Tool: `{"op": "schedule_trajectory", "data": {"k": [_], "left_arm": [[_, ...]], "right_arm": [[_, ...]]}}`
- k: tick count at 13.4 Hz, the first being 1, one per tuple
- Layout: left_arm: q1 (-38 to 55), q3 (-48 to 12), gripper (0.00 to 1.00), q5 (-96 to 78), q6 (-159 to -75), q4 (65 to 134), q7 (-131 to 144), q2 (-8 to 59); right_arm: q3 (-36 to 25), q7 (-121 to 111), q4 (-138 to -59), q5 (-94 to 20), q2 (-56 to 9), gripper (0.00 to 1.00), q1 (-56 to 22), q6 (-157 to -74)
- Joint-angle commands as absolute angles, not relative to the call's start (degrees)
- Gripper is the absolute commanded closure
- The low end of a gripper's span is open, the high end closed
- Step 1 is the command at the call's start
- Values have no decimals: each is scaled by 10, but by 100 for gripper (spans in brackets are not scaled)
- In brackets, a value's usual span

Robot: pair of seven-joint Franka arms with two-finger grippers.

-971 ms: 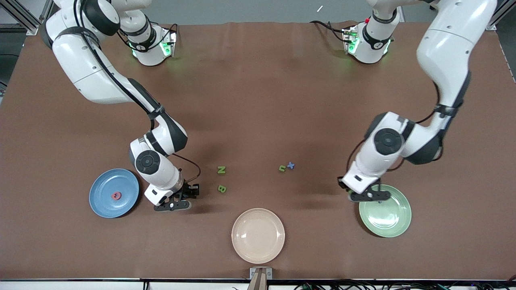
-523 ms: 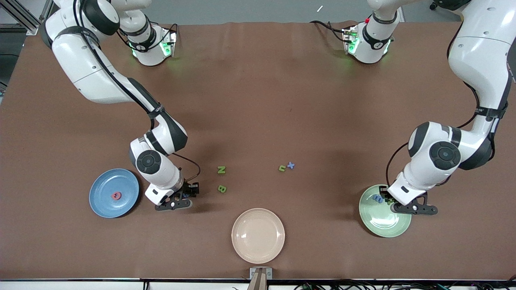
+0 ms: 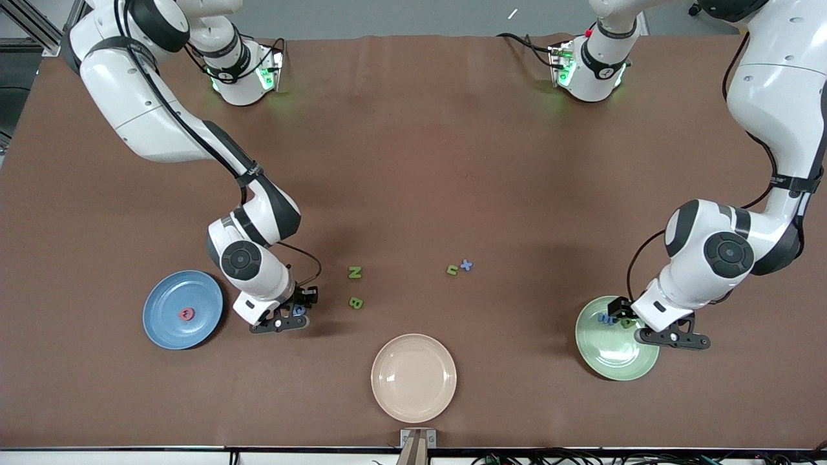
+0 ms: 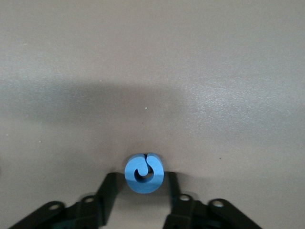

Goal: Sort uppercase to blue plate, lowercase to green plate
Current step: 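Place the d on the green plate while the right gripper grasps blue c, then reach the left gripper to the blue x while the right gripper carries c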

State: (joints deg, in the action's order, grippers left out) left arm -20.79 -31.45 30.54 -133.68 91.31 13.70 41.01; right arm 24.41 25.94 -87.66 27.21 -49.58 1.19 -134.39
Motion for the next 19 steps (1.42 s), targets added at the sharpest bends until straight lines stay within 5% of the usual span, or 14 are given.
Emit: {"op": "schedule_trajectory", "data": {"k": [1,7,15,19], "left_arm": [[-200,-354,0,300,-1304,919,201,400],[-94,-365,1,300,-1287,948,464,404],[-16,-363,9,300,-1287,953,792,414],[-11,-363,12,307,-1287,946,882,413]], "right_arm": [[253,264,-903,284,-489,76,29,-1345],[253,265,-901,283,-490,57,32,-1350],[253,266,-887,282,-494,57,33,-1364],[253,264,-887,279,-492,84,34,-1383]]}}
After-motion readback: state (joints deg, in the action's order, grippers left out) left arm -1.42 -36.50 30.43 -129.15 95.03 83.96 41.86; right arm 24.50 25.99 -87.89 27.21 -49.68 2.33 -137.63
